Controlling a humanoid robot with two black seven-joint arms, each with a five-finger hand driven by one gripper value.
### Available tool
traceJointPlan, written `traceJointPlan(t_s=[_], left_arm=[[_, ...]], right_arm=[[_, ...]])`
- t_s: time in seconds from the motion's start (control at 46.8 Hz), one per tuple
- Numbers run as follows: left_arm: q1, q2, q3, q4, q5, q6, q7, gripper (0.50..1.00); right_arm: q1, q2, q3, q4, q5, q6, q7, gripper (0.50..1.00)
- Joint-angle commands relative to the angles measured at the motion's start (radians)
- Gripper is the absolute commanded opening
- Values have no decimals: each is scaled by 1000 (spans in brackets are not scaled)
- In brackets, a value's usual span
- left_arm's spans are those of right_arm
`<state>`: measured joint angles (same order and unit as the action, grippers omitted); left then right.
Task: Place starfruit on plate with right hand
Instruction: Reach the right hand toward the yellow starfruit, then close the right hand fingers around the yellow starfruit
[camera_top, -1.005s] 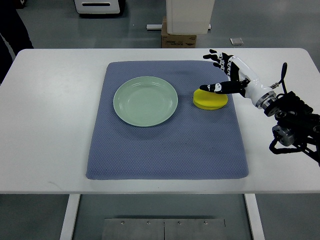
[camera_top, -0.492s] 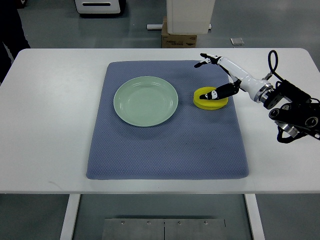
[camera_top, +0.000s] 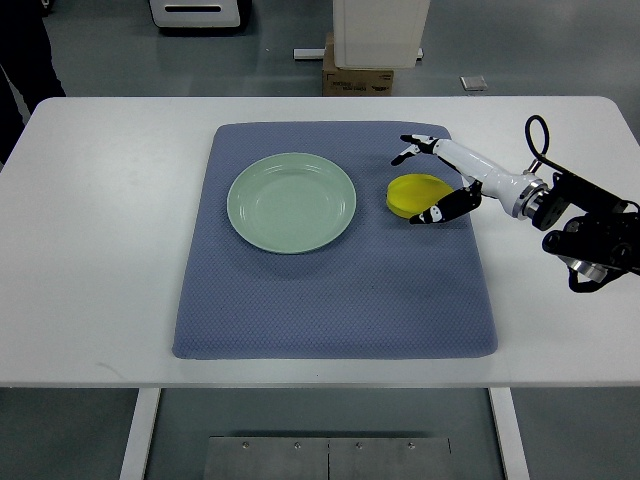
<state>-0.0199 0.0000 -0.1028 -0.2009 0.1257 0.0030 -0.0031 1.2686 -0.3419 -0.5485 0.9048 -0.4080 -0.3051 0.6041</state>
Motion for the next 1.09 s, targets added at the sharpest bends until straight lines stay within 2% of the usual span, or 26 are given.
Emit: traceJointPlan(t_s=[0.0,0.556,0.812,1.069], left_arm=[[0,0,0,0,0,0,0,1000],[0,0,0,0,0,0,0,1000],[0,0,0,0,0,0,0,1000],[0,0,0,0,0,0,0,1000]], right_arm=[[-1,8,-1,-1,-2,-2,-14,1000],[-3,60,-31,-50,-3,-2,-98,989],[-8,61,-31,-53,-2,-2,-98,933],[-11,61,-31,-78,-2,-2,-101,933]])
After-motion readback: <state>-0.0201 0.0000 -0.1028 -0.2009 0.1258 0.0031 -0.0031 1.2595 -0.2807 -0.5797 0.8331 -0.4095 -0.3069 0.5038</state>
